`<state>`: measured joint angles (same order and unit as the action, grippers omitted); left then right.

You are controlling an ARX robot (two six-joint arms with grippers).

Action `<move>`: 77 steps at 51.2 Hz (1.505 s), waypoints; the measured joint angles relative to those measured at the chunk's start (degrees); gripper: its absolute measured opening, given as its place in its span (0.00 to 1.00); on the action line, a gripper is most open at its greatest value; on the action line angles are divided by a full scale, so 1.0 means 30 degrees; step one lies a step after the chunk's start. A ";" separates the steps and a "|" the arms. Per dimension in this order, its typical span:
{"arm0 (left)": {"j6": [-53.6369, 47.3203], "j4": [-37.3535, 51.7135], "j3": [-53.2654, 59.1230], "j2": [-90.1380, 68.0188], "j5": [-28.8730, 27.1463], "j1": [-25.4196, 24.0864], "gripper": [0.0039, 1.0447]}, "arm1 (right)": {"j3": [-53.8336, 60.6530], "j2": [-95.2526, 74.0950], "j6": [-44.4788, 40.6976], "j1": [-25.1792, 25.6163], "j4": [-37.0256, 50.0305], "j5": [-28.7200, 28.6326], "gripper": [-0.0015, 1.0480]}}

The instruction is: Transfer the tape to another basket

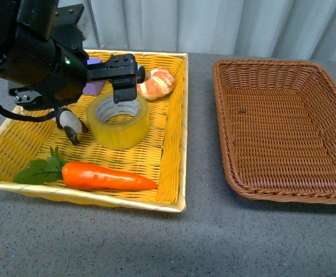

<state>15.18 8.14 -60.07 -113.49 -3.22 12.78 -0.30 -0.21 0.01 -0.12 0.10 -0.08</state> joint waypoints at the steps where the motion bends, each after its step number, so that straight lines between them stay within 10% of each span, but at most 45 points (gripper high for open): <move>1: -0.0066 -0.0022 -0.0153 -0.0197 0.0022 0.0000 0.94 | 0.0000 0.0000 0.0000 0.0000 0.0000 0.0000 0.91; 64: -0.5712 -0.2375 -0.5049 -0.4779 0.2229 -0.1894 0.94 | 0.0000 0.0000 0.0000 0.0000 0.0000 0.0000 0.91; 77: -0.5697 -0.2382 -0.5151 -0.4787 0.2076 -0.1923 0.60 | 0.0000 0.0000 0.0000 0.0000 0.0000 0.0000 0.91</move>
<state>-1.91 0.99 -75.53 -127.85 3.01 7.01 -0.30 -0.21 0.01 -0.12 0.10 -0.08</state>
